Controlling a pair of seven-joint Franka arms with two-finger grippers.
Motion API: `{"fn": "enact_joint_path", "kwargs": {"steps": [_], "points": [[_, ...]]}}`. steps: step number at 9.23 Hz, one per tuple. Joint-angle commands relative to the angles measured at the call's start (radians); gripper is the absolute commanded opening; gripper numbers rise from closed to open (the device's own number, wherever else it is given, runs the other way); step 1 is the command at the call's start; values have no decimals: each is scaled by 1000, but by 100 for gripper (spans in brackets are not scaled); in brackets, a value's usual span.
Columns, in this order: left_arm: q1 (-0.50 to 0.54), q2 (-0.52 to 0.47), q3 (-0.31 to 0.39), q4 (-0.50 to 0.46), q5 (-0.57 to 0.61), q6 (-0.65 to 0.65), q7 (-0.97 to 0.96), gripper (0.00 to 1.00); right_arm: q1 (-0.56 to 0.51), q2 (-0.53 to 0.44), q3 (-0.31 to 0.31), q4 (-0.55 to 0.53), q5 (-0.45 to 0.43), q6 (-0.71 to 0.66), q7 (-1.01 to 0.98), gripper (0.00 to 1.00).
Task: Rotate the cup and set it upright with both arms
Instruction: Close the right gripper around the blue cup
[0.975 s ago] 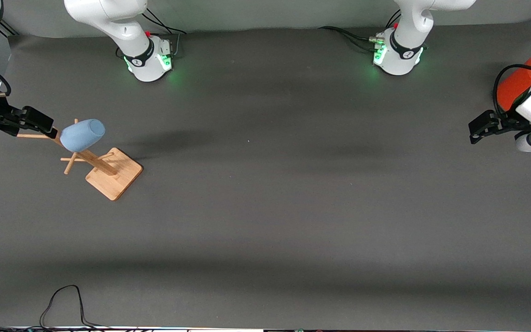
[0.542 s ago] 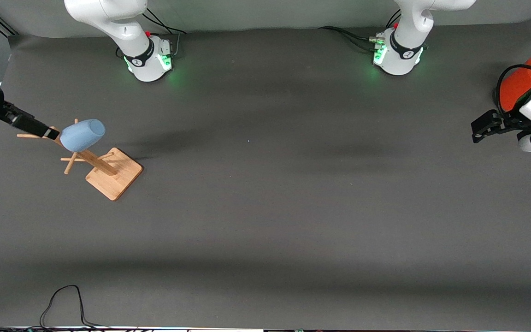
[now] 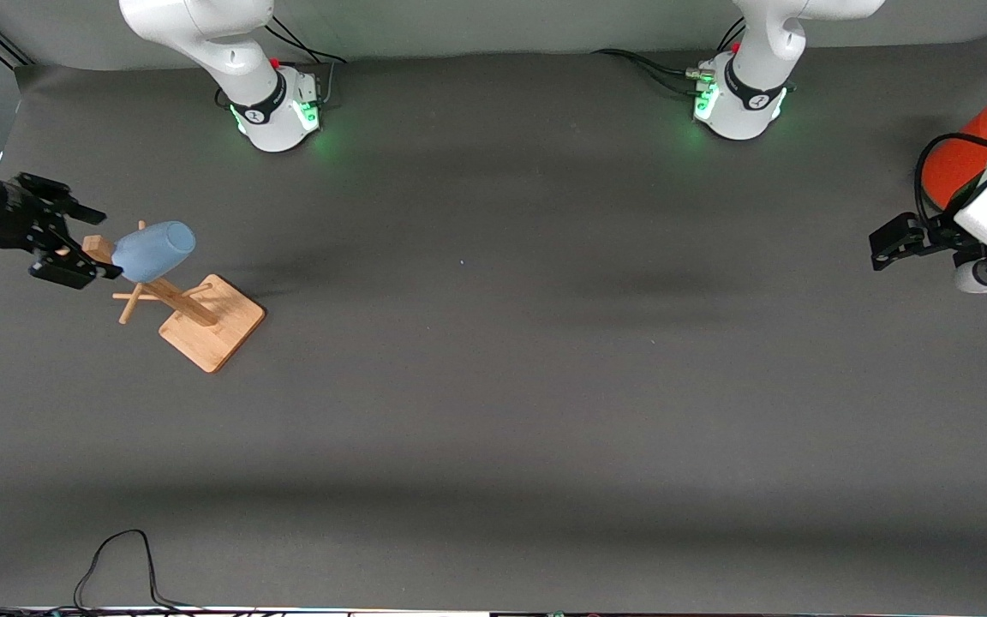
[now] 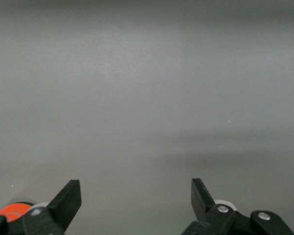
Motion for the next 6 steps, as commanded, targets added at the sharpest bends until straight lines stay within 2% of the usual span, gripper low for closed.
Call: {"fn": "enact_joint_path", "kwargs": {"steps": [1,3,6], "points": [[-9,8,8,28,4,-25,-8,100,3,-110,-8,-199,22,113,43,100],[-7,8,9,28,4,-25,-3,100,3,-111,-15,-283,39,169,49,100],[-7,8,10,29,4,-25,-1,100,3,-99,-18,-291,41,176,49,100]]}}
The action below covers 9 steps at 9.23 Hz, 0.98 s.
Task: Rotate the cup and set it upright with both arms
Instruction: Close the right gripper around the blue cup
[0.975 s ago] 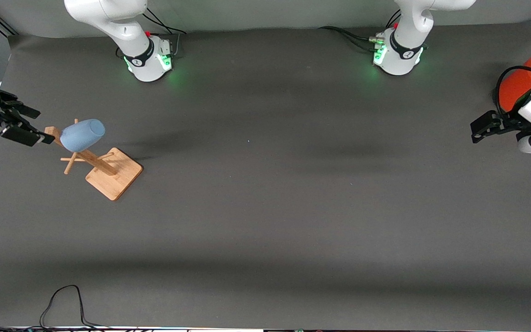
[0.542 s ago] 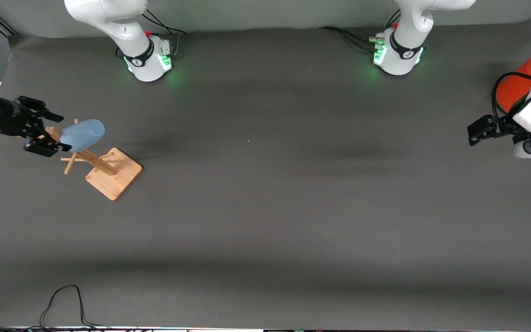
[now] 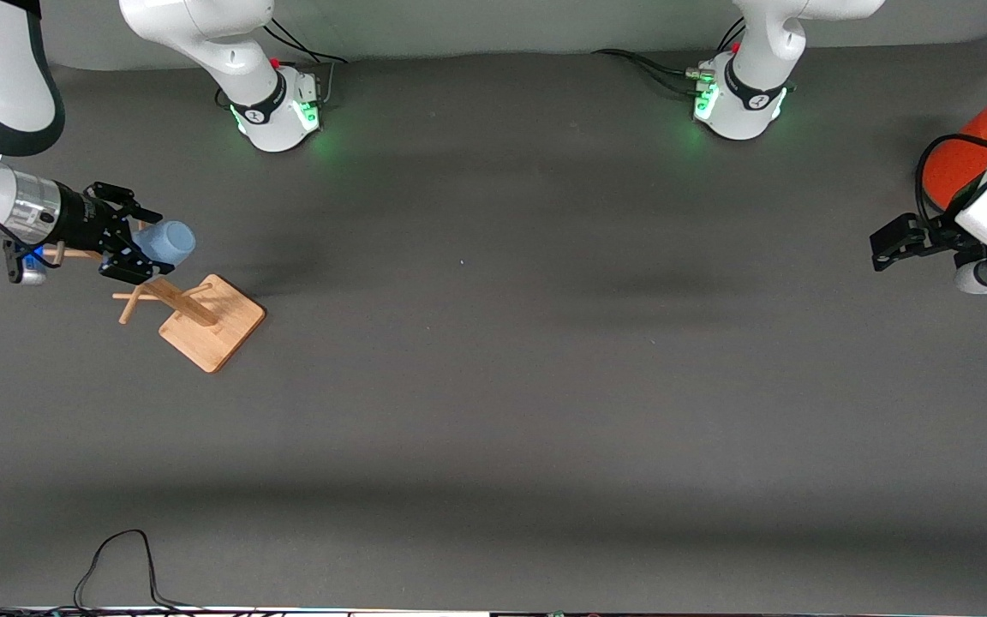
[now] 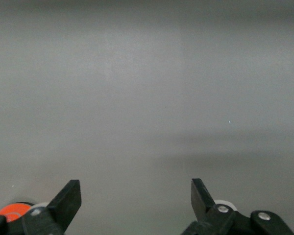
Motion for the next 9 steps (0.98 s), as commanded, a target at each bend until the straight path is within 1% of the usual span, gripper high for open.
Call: {"fn": "enact_joint_path", "kwargs": {"steps": [1,2,3,4,5,6,7,8,9], "points": [[-8,8,8,27,4,-25,-3,100,3,-25,-3,-23,21,31,25,100],[-8,8,8,27,4,-25,-3,100,3,-23,-3,-23,21,36,24,91],[-8,8,8,27,4,-25,-8,100,3,-25,-3,-21,21,34,25,74],[-8,8,8,32,6,-25,-6,100,3,-25,-3,-18,32,31,27,60],[-8,8,8,33,6,-27,-5,100,3,-25,-3,-12,58,24,28,59],[-8,8,8,33,4,-27,-5,100,3,-29,3,0,58,21,45,59],[-8,8,8,32,6,-27,-5,100,6,-28,11,35,61,-11,69,59],[-8,8,8,33,4,-27,-9,100,8,-34,26,67,81,-41,83,59],[-8,8,8,33,4,-27,-9,100,5,-41,55,89,98,-58,85,59]]}}
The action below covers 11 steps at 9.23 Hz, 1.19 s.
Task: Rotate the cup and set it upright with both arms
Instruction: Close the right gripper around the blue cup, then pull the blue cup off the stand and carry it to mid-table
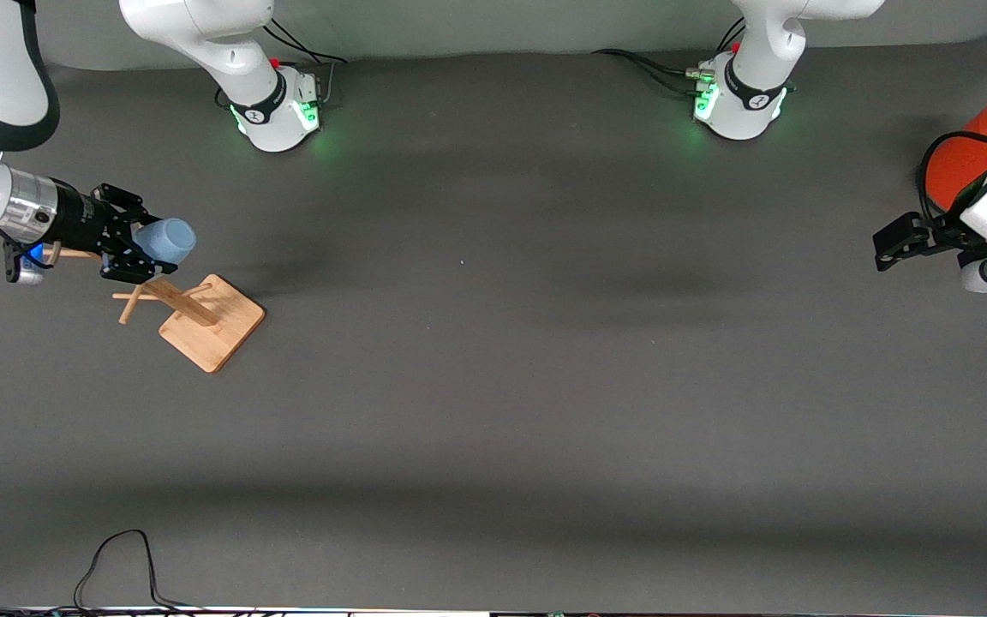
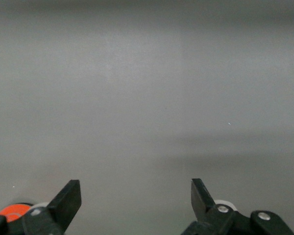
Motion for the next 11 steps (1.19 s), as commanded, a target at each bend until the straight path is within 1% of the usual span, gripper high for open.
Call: {"fn": "enact_joint_path", "kwargs": {"steps": [1,3,4,5,7,8,9,10,11], "points": [[-8,7,7,24,4,-25,-8,100,1,-33,58,54,43,-42,78,59],[-8,7,7,24,6,-34,-9,100,1,-33,167,102,118,-28,184,59],[-8,7,7,24,4,-34,-9,100,1,-28,238,125,121,10,237,59],[-8,7,7,24,4,-34,-9,100,0,-19,352,136,114,67,296,60],[-8,7,7,24,4,-34,-9,100,-2,64,559,151,77,263,496,61],[-8,7,6,24,4,-34,-8,100,0,122,644,174,10,334,609,61],[-9,7,7,24,4,-34,-8,100,6,192,728,209,-80,368,697,62],[-9,7,6,24,4,-34,-9,100,7,275,816,243,-195,426,826,62],[-9,9,6,24,3,-34,-9,100,10,367,882,277,-342,479,977,62]]}}
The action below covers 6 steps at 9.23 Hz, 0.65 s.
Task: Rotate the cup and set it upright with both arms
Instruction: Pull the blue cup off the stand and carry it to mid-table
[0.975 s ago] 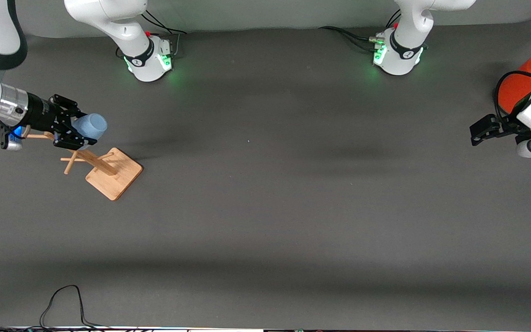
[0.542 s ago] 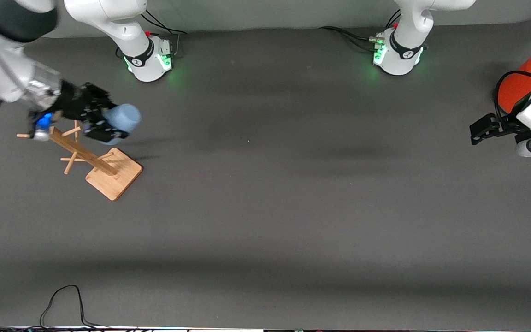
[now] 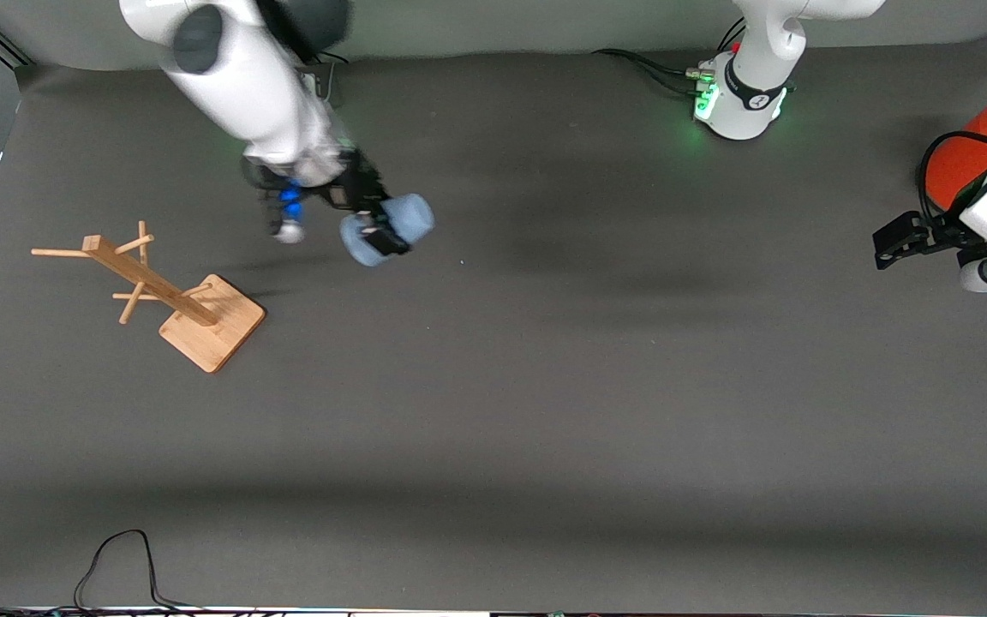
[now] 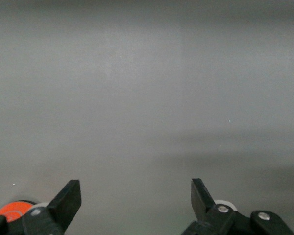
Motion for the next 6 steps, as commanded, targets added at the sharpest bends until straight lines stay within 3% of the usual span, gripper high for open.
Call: {"fn": "enact_joint_path", "kwargs": {"steps": [1,3,6], "points": [[-9,12,6,23,0,-21,-11,100,23,256,124,133,-306,50,299,62],[-11,19,4,23,-8,-20,-12,100,98,450,131,178,-575,50,560,62],[-11,19,4,23,-10,-20,-12,100,167,605,129,178,-688,50,731,64]]}}
